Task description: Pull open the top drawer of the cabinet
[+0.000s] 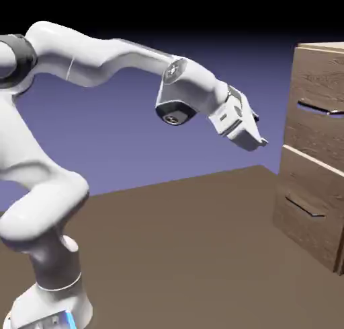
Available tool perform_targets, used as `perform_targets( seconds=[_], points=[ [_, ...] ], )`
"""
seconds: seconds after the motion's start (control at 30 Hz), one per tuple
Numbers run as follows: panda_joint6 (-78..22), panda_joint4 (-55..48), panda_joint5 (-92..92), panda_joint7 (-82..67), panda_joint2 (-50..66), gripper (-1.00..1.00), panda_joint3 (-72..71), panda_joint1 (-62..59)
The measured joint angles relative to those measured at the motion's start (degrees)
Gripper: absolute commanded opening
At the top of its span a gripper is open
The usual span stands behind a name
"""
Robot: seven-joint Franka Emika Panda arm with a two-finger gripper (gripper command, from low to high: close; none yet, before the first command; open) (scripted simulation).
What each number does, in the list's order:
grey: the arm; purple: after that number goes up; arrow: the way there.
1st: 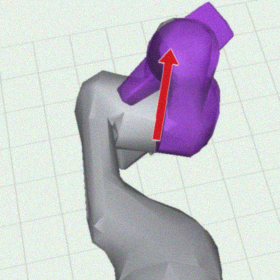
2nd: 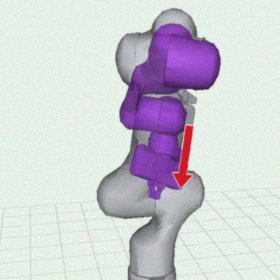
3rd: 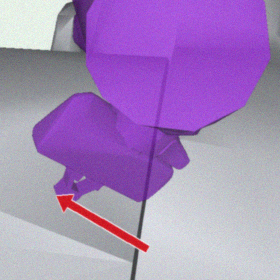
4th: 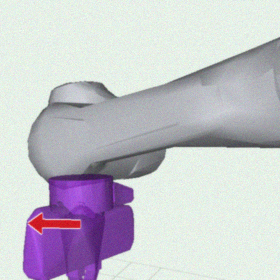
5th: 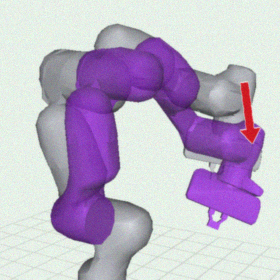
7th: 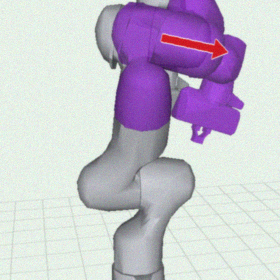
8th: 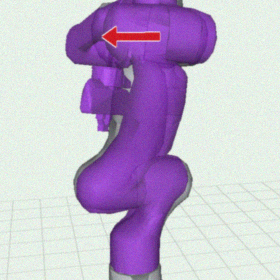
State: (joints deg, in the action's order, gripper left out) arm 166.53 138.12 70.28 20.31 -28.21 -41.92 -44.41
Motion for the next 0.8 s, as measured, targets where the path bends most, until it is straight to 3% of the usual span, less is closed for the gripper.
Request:
perform_targets(
  seconds=[0.8],
  points=[
    [-6.4,-19.5,59.8,-18.8,3.8,0.00,-35.7,-38.4]
  ],
)
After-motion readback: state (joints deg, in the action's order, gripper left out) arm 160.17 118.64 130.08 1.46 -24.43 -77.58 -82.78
